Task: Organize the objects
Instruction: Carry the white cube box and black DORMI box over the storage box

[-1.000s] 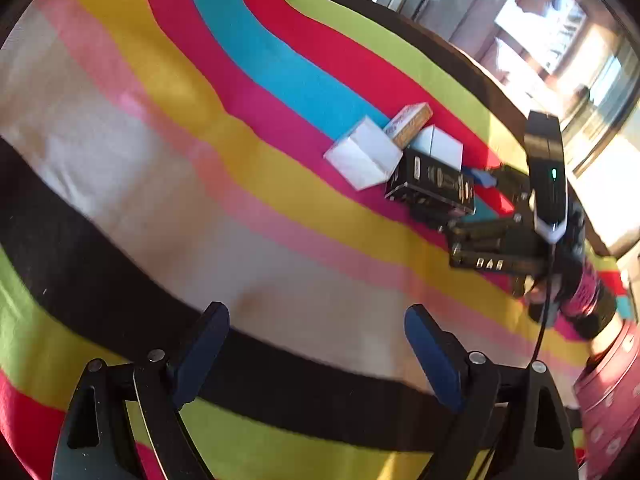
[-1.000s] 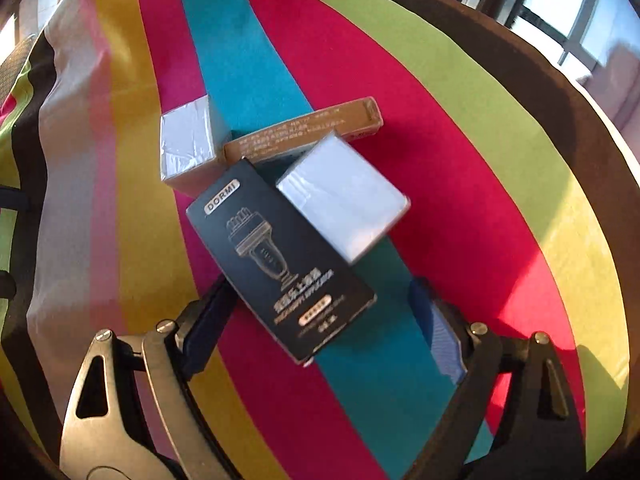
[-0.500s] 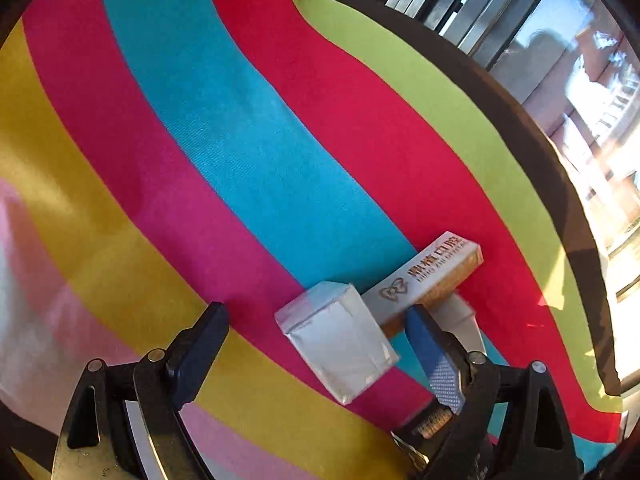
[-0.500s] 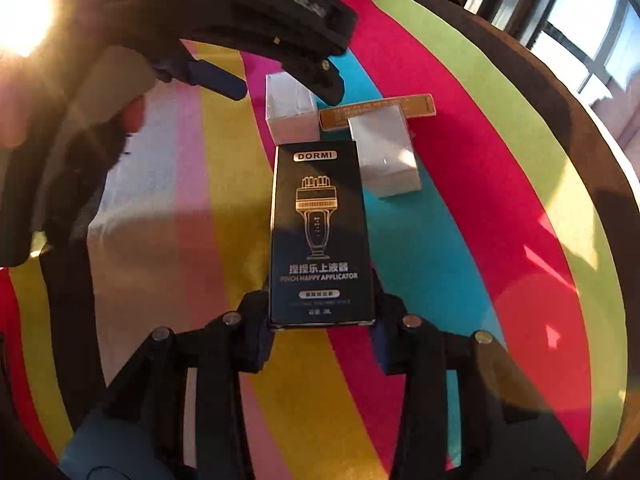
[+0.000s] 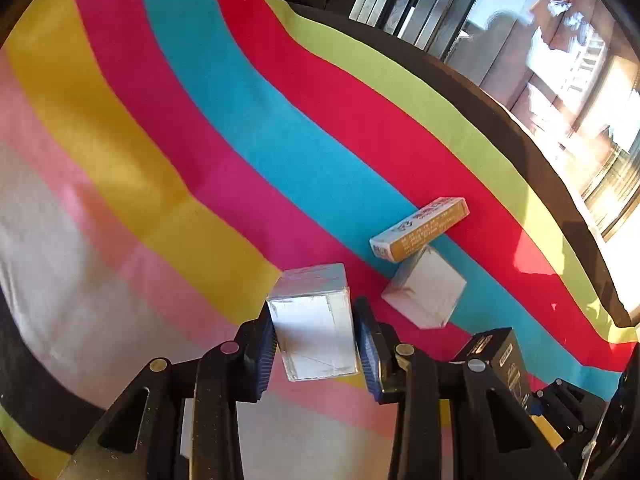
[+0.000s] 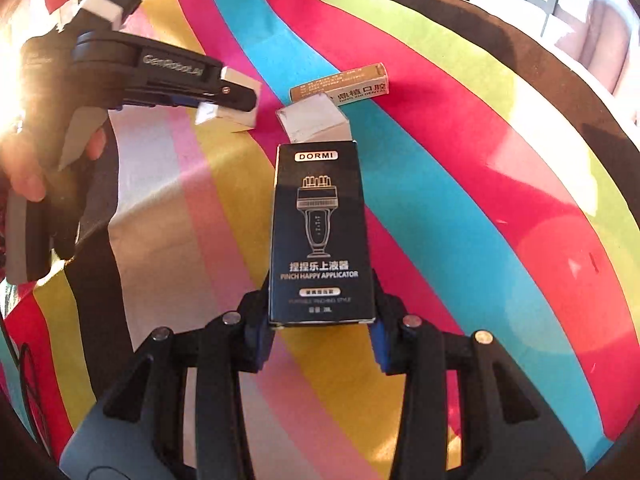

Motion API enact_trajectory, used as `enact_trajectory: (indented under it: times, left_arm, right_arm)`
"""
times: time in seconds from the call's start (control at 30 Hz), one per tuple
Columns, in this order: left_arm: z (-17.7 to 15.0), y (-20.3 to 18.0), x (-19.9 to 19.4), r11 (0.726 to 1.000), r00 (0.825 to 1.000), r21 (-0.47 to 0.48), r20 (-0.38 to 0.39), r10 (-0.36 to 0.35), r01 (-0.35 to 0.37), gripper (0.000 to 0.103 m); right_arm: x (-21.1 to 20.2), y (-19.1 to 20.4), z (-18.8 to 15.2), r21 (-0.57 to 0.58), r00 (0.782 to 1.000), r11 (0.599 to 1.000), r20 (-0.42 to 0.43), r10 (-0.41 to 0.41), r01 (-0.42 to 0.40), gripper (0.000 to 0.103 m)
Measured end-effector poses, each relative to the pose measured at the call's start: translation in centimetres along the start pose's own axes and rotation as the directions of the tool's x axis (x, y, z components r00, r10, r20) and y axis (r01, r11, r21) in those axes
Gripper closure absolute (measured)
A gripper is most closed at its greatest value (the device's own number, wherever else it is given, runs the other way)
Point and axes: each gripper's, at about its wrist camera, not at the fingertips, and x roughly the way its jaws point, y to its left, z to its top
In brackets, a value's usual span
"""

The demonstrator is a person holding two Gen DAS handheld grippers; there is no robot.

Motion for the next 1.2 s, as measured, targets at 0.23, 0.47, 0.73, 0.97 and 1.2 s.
enact_trajectory:
  times: [0.23,0.47,0.73,0.97,1.2]
  left_arm:
    - [-4.2,2.1,-5.0,0.997,1.0,0.072,0.003,0.007,-0.007,0.065]
    - [-6.5,3.4,-9.3,0.993,1.0,0.119,-0.001,0.01,-0.01,0.065]
    - [-9.7,3.1,-12.2,0.988,1.0,0.154,-0.003,0.0,0.0,0.065]
    - [-13.1,3.9,-15.1,0.983,1.0,0.181,0.0,0.007,-0.007,0.065]
    - [-15.9,5.4,-17.9,0.983,1.0,0.182,0.007,0.007,-0.008,0.065]
  right_arm:
    - [-2.0,3.1,-1.1,0.067,0.999,0.997,-0.016,-0.039,0.04,0.06]
    - [-6.3,7.4,-7.7,0.056,0.998,0.997,-0.043,-0.047,0.049,0.06]
    - [-10.8,10.9,-9.5,0.081,0.999,0.995,-0.023,-0.048,0.05,0.06]
    - [-11.8,13.8,-10.4,0.119,0.998,0.991,0.008,-0.058,0.056,0.06]
    - [-13.1,16.6,-14.0,0.242,0.996,0.967,0.019,-0.089,0.082,0.06]
